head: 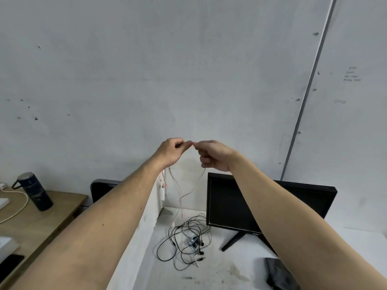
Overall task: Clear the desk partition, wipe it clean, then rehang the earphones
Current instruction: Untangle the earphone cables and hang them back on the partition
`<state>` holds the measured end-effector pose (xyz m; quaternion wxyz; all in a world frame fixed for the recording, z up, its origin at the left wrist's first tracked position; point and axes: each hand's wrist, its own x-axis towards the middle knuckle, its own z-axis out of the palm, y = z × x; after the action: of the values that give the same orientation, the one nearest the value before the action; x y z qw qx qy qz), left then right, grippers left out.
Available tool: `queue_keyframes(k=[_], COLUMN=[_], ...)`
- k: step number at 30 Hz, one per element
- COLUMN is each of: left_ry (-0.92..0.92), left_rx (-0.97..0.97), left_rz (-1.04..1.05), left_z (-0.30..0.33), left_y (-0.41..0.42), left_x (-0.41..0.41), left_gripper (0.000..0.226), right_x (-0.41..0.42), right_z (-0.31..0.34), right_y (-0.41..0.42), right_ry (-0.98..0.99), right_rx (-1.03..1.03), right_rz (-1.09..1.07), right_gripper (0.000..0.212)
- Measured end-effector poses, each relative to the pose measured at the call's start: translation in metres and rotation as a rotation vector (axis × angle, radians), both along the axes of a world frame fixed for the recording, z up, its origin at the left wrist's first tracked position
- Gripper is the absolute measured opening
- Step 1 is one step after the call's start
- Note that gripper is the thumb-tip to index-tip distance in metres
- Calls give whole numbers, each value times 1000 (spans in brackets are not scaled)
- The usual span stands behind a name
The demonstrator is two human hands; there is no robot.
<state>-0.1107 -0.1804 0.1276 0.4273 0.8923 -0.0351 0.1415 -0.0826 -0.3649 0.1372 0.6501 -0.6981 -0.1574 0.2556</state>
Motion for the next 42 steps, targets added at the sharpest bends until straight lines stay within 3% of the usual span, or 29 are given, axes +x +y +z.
queue_keyframes(k=[3,9,13,17,21,23,27,30,34,39,42], left_ry=[-30,-34,-19,6,171,206,111,174,324,287,290], left_rx=[-10,22,32,32,-209,-249,-390,-363,-442,-452,-577], left_rz=[-12,35,108,167,-98,-136,-9,-4,-201,-201,-184], left_z=[1,0,4,3,-4,-4,-6,-12,-12,-6,-6], left_y=[4,6,0,-2,-6,-8,1,9,-2,-19,-10], left_x=[-2,1,2,5,3,1,3,1,-6,-4,-3], left_gripper=[53,44,46,40,10,17,33,27,16,30,33], right_x=[0,-2,-2,-3,2,4,7,8,4,6,10], right_z=[12,26,25,19,12,9,-5,-8,3,5,-6], right_y=[-12,-28,-33,-34,-31,-32,-42,-45,-30,-25,-38], right_ry=[54,107,111,101,57,51,25,-3,-99,-112,-61], right_rx=[71,317,355,224,85,26,-81,-24,-92,-101,-76], right_rz=[79,195,325,272,116,60,4,-29,13,43,37], right_gripper=[15,28,38,35,30,28,23,19,21,22,19])
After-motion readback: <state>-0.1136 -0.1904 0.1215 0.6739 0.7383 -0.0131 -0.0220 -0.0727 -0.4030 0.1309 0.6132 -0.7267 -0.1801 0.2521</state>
